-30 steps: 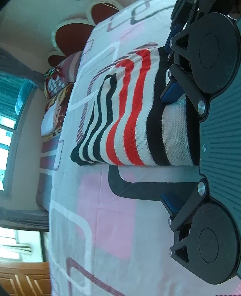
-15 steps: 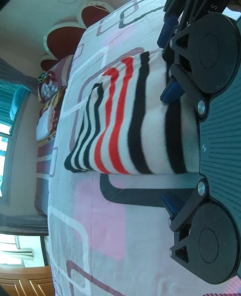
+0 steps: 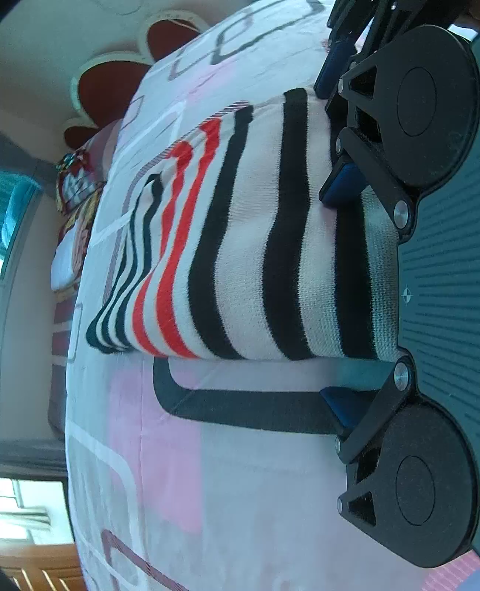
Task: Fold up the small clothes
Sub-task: 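Grasp the striped sweater bundle end with the right tool and lift it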
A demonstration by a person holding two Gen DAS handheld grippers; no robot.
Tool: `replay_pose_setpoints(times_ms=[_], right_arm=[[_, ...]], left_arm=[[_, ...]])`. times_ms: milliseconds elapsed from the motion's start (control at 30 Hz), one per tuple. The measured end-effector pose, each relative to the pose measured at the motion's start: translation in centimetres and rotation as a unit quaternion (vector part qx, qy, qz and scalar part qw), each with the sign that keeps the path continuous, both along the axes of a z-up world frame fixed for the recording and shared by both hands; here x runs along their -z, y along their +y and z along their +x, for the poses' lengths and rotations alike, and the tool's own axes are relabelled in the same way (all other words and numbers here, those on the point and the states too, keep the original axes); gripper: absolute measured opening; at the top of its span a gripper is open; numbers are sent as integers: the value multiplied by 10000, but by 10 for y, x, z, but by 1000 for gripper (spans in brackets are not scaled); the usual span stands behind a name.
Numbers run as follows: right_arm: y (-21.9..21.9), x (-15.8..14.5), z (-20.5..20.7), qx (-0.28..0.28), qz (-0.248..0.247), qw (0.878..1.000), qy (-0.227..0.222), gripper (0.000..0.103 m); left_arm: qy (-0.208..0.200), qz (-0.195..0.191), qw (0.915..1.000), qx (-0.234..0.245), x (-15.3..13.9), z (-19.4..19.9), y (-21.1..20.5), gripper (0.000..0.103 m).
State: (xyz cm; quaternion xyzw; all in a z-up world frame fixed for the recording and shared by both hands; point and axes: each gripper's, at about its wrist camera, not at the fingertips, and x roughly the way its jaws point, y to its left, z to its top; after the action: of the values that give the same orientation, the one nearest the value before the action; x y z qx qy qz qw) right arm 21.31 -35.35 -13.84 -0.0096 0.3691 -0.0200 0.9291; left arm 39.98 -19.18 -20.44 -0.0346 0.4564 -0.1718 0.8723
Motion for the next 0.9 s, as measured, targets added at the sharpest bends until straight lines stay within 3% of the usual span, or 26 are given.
replay_pose_setpoints(times_ms=[233,467,533,900], right_arm=[[-2,12,1,-40,-151,9998,99,26],[-19,-12,3,-9,633,9980,17,41],[-23,-18,5,44,733,9973,-78,51],[-58,-16,40,400,1482,9881,30,65]], left_arm=[[11,-22,9999,134,-1,3,2,103],[155,-385,9991,-100,-13,14,14,103],[93,-423,9990,-133,-19,18,15,103],[233,-729,9967,-287,-12,51,16,103]])
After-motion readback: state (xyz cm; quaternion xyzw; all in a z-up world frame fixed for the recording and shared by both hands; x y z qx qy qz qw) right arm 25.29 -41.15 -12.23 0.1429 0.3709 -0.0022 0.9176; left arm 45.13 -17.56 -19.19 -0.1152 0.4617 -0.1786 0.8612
